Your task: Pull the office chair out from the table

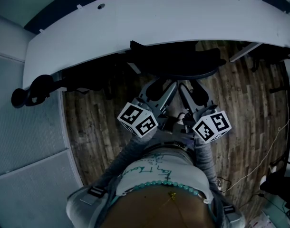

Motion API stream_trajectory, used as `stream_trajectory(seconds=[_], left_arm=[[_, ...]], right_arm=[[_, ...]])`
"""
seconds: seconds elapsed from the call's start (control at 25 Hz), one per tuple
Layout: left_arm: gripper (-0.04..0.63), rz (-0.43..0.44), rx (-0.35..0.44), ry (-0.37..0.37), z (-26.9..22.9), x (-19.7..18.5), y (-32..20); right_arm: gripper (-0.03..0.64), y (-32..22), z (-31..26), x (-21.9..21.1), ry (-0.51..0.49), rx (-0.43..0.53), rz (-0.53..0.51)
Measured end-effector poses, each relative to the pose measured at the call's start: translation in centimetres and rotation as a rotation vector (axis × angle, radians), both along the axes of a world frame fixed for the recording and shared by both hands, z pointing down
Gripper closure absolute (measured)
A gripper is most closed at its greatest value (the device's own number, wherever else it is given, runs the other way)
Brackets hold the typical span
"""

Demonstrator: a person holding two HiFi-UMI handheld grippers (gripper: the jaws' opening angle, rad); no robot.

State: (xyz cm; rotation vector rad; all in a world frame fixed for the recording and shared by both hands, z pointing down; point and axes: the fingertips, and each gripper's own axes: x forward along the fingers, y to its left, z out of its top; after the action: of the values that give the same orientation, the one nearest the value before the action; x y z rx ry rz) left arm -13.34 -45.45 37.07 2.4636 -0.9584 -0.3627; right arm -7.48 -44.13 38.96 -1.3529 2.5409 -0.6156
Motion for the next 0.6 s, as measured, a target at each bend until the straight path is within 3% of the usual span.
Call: stream_trajectory(seconds=[0.36, 0.6], left_arm=[[0.383, 0.002, -0.077, 0.138, -0.6, -0.5, 0.3], [0.352, -0.075, -0.144, 0.27, -1.0, -2.2, -0.5]], right_arm=[[0.383, -0.4, -0.9, 0.1, -0.168, -0.02, -0.013], [0.357, -1.2, -1.5, 0.8, -0.331, -0.078, 0.032]])
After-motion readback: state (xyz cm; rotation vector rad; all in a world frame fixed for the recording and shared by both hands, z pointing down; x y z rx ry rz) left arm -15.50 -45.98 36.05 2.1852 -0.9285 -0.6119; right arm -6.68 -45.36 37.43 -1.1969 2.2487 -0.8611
